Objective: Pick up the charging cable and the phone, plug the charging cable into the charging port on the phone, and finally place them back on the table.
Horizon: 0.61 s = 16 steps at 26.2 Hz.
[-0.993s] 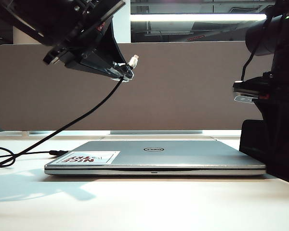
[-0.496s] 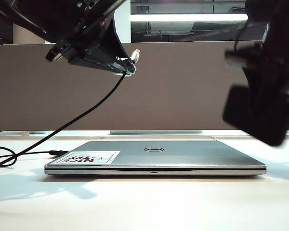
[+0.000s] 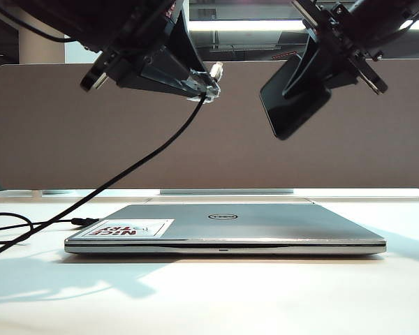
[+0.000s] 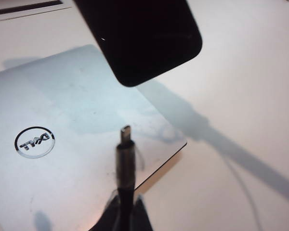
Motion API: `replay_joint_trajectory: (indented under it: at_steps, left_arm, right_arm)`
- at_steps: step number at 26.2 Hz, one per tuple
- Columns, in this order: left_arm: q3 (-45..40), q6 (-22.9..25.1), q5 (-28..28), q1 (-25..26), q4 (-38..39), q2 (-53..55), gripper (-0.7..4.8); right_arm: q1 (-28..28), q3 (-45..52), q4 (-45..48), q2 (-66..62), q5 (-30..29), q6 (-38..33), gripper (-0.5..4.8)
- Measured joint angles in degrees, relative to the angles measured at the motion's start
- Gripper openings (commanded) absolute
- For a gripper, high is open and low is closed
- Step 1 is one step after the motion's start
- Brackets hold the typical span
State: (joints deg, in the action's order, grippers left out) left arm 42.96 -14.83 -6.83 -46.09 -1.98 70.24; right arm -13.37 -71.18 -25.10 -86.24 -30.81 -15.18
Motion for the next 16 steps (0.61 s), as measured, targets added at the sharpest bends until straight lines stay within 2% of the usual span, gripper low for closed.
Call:
replay_joint_trajectory:
  at_steps: [7, 12, 16]
  left_arm:
    - [-0.39, -4.37, -0.02, -0.02, -0.35, 2.25, -0.07]
    - [-0.39, -7.17, -0.02, -0.02, -0.35, 4.20, -0.07]
    - [-0.70, -7.96, -0.02, -0.02, -0.42, 5.55, -0.07]
  right_arm:
    - [0.33, 0.09, 8.61, -4.85, -8.83, -4.04, -0.01]
    - [0.37, 0.09, 13.64, -7.74, -11.06, -6.60, -0.01]
    - [0.35, 0.09, 19.63, -10.86, -15.76, -11.21, -0.01]
